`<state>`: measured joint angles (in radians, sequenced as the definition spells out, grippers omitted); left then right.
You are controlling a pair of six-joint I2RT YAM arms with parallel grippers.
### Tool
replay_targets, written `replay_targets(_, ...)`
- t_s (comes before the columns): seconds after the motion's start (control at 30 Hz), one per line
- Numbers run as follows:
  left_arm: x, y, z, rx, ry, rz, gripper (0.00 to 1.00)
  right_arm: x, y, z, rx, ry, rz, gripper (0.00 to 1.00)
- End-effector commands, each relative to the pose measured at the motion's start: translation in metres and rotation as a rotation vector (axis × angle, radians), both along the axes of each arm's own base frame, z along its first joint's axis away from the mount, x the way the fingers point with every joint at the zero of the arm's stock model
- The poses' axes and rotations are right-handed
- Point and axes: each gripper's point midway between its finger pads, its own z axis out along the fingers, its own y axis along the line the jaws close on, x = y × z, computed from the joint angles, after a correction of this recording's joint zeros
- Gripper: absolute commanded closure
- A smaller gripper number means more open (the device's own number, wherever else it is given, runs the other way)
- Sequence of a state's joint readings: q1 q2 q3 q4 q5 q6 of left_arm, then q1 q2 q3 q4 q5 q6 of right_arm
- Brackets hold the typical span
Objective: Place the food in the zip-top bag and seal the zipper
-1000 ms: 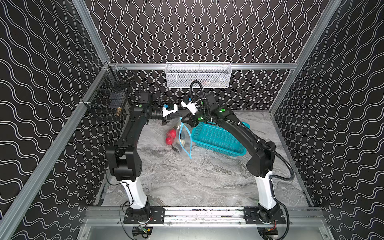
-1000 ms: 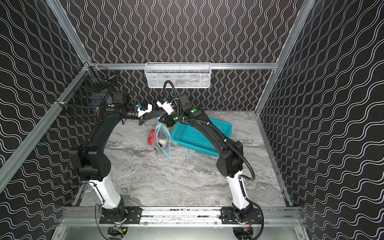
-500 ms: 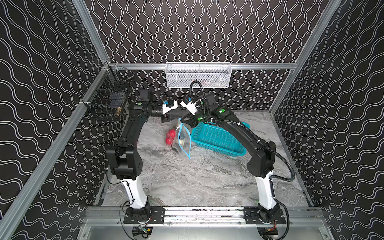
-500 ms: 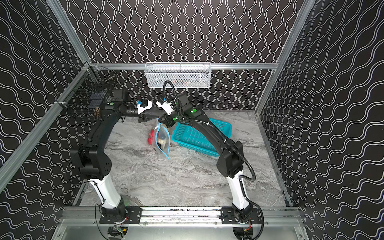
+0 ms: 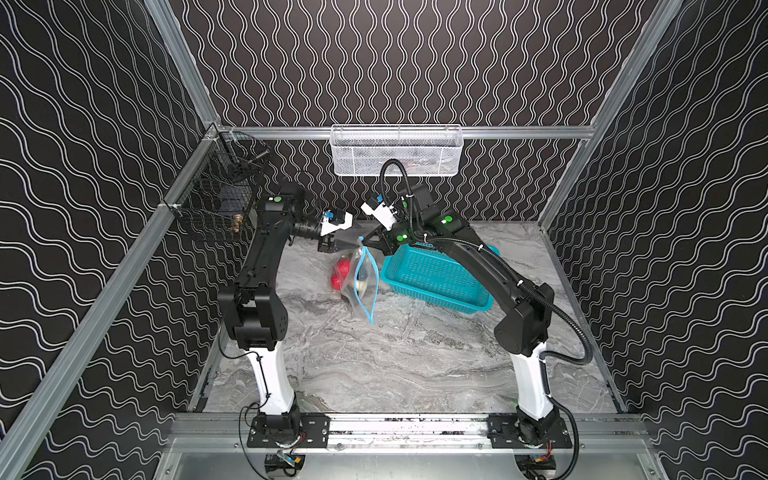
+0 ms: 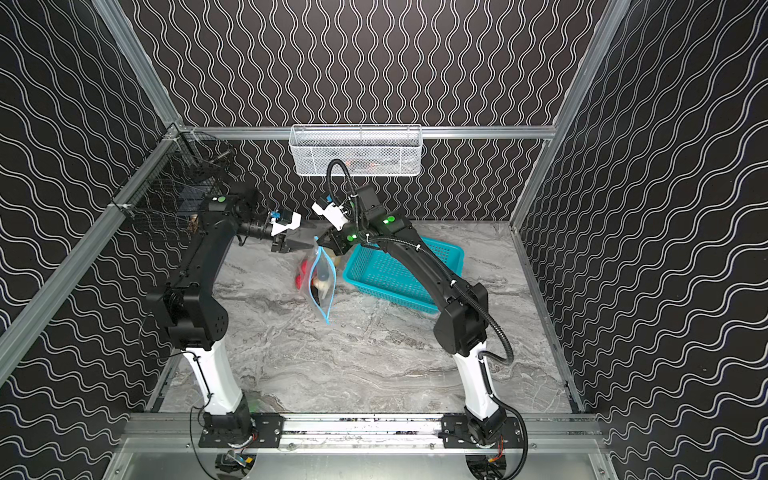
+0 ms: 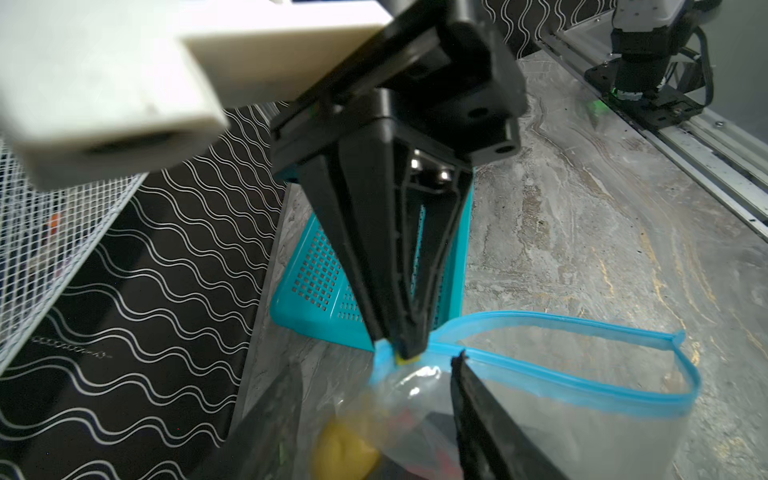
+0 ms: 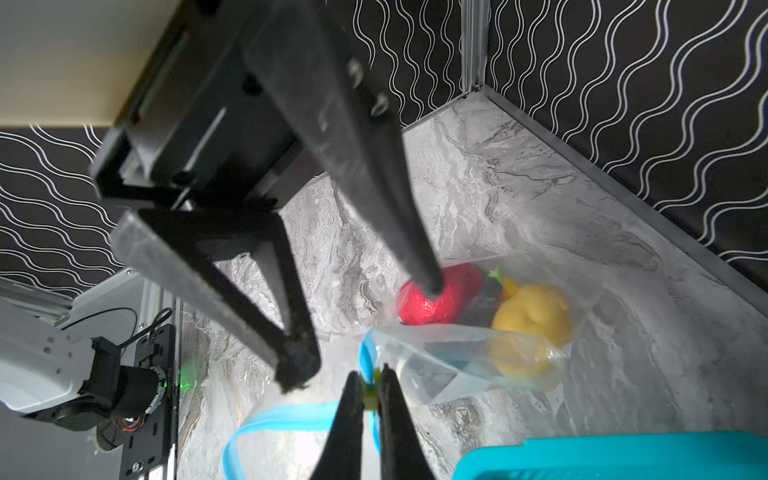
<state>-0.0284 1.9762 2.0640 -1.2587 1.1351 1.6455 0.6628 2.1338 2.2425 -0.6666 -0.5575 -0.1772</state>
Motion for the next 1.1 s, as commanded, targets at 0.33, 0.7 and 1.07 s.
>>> replay_targets(0.33, -0.015, -0.004, -0.010, 0.030, -0.023, -0.077, 0.51, -0.004, 0.001, 0.008, 0.008, -0.036, 0.031, 0.91)
replay_targets(0.7, -0.011, -0.011, -0.008, 0.007, -0.035, -0.068, 0.74, -0.004, 0.001, 0.012, 0.013, -0.048, 0.033, 0.91)
replay_targets(1.07, -0.006, -0.014, 0.001, -0.042, -0.028, -0.010, 1.00, -0.003, 0.001, 0.012, 0.014, -0.054, 0.031, 0.92)
